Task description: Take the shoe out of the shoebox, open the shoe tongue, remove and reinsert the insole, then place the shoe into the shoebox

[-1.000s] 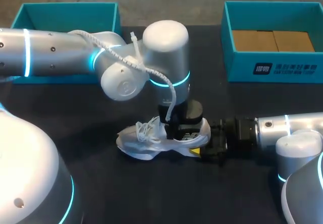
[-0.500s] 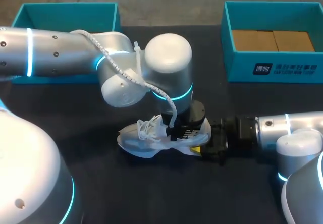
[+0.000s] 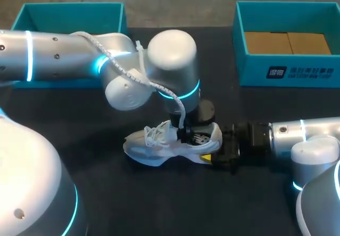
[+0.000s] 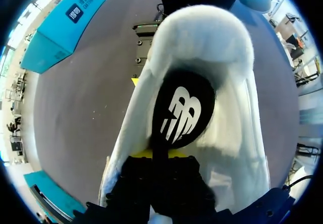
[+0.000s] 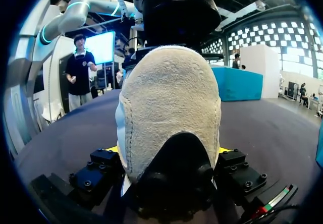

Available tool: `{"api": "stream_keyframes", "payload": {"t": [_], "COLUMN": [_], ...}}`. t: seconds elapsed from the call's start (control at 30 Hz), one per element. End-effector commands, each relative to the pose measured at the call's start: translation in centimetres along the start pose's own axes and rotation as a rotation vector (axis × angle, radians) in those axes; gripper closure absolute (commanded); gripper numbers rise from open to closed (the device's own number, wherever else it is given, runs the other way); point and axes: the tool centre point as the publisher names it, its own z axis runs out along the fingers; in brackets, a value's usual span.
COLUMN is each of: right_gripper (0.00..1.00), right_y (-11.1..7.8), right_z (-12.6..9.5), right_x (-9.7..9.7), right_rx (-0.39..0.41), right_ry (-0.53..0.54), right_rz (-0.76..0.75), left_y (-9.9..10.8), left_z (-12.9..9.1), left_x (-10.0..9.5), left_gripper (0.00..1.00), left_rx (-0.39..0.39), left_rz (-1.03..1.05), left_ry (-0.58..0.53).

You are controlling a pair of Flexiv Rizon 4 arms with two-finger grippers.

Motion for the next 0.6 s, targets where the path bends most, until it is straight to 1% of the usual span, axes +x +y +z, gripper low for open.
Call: {"api": "stream_keyframes", "payload": {"t": [0.03,0.23,0.3,0.33,0.47,0.6], "right_gripper": [1.0,1.0,1.0,1.0,1.0,1.0], "right_y": [0.2,0.2,0.2,0.2,0.2,0.2], "right_z": [0.4,0.4,0.4,0.4,0.4,0.4], "right_x": [0.5,0.5,0.5,0.5,0.5,0.5], "right_rx": [0.007,0.007,0.007,0.007,0.007,0.007], "right_ry": [0.001,0.001,0.001,0.001,0.001,0.001], "right_rz": [-0.001,-0.001,-0.001,-0.001,-0.001,-0.001], "left_y": [1.0,1.8,1.8,2.1,2.3,2.5], "left_z": [-1.2,-3.3,-3.4,-4.0,-4.5,-5.0], "left_x": [-0.3,0.3,0.3,0.7,1.2,1.6], "left_gripper": [1.0,1.0,1.0,1.0,1.0,1.0], "left_rx": [0.055,0.134,0.136,0.162,0.177,0.212], "left_rz": [0.007,0.004,0.005,0.007,0.007,0.008], "left_ry": [0.035,0.109,0.11,0.138,0.144,0.187]}}
